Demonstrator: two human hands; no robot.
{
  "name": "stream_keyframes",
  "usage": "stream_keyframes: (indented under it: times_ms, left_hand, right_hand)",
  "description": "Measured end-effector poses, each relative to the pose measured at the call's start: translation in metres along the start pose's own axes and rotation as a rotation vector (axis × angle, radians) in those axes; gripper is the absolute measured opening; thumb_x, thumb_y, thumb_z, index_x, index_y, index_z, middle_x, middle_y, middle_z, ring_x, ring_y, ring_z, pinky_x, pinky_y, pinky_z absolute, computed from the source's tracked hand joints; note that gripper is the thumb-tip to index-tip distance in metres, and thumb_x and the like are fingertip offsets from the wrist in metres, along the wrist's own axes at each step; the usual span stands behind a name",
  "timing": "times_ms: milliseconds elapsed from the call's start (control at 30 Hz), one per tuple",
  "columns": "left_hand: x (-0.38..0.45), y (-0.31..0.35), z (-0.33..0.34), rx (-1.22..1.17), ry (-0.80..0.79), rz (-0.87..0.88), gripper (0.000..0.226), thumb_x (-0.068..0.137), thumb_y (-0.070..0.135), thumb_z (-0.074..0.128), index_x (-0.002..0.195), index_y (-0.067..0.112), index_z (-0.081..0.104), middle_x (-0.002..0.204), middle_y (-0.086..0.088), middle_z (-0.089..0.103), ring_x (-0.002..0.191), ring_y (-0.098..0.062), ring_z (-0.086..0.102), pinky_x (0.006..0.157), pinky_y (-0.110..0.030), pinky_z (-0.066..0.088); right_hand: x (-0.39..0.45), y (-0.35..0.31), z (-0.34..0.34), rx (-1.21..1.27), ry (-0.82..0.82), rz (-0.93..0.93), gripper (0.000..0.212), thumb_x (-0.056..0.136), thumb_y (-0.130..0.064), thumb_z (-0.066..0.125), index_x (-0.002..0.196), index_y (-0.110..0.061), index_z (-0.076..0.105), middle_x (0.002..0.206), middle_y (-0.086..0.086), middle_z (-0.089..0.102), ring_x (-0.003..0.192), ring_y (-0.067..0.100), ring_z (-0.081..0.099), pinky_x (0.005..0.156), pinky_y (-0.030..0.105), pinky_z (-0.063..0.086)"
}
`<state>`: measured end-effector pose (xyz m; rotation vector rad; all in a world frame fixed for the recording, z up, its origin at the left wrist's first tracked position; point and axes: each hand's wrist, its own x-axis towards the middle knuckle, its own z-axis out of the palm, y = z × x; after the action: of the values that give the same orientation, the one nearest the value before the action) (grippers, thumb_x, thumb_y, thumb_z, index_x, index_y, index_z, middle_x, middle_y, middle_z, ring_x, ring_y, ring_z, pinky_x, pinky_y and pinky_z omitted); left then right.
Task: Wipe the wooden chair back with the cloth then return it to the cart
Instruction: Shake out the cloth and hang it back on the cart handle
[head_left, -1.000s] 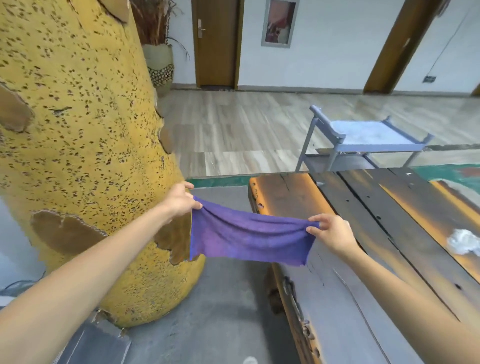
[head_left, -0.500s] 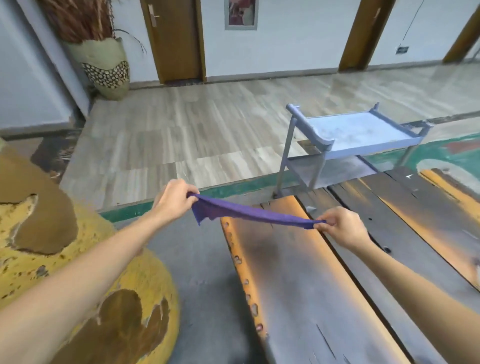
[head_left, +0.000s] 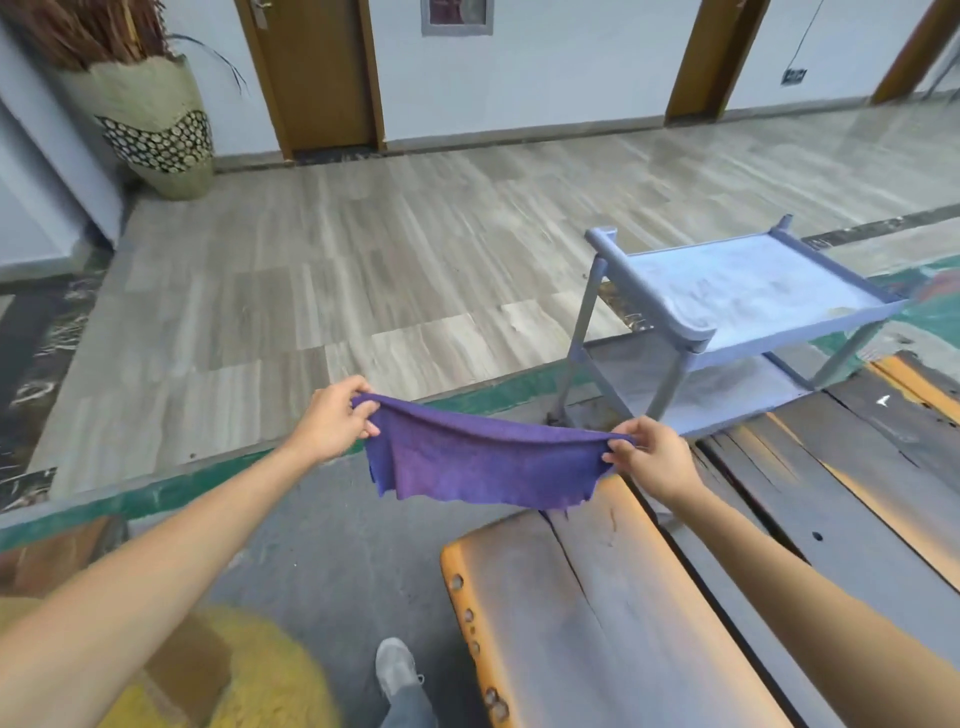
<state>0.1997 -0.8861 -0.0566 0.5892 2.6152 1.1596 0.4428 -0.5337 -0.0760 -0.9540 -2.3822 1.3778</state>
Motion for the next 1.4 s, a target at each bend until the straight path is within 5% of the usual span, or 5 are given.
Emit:
stream_keyframes:
  times_ms: [233,633,767,1000,1400]
  left_hand:
    - [0.145,-0.024,-0.015,-0.068,-0.089,-0.014,0.006,0.092,0.006,0.068,0.096,0.007,0.073,0.078,-0.009,0.074,0.070,-0.025,0.075,0.080,-0.039,0.061]
    - [0.315,0.015,-0.024,-0.193,-0.147,0.035,0.003,0.096,0.017,0.064,0.098,0.015,0.066,0.072,-0.010,0.072,0.062,-0.019,0.076,0.069,-0.037,0.063]
    - [0.368,0.048,-0.005,-0.331,-0.206,0.076,0.007,0.103,0.020,0.052,0.105,0.014,0.055,0.087,-0.014,0.070,0.070,-0.023,0.078,0.062,-0.032,0.062]
    - [0.465,0.132,0.011,-0.425,-0.186,0.308,0.009,0.093,0.035,0.056,0.086,0.034,0.059,0.072,0.004,0.074,0.070,-0.016,0.076,0.072,-0.054,0.061]
    - [0.507,0.279,0.095,-0.438,-0.263,0.951,0.008,0.090,0.023,0.065,0.094,0.017,0.069,0.077,0.008,0.071,0.067,-0.009,0.065,0.067,-0.033,0.055]
  right_hand:
    - [0.103,-0.053,0.049,-0.211,0.072,0.029,0.012,0.086,-0.022,0.063,0.093,-0.024,0.073,0.080,-0.005,0.075,0.083,0.016,0.071,0.087,0.036,0.055]
    - [0.250,-0.108,0.057,-0.228,0.234,0.089,0.016,0.090,-0.022,0.056,0.081,-0.031,0.065,0.072,-0.010,0.072,0.080,0.010,0.068,0.065,0.014,0.045]
    - [0.294,-0.109,0.042,-0.069,0.353,0.128,0.014,0.094,-0.018,0.053,0.089,-0.024,0.064,0.080,-0.001,0.073,0.074,0.014,0.073,0.078,0.038,0.059]
    - [0.377,-0.123,-0.008,0.261,0.565,0.170,0.011,0.095,-0.014,0.051,0.093,-0.015,0.061,0.093,0.014,0.069,0.084,0.027,0.071,0.082,0.040,0.059]
    - [0.467,-0.119,-0.099,1.001,0.940,0.253,0.021,0.105,-0.007,0.031,0.097,-0.019,0.047,0.105,0.012,0.055,0.091,0.025,0.063,0.083,0.043,0.058]
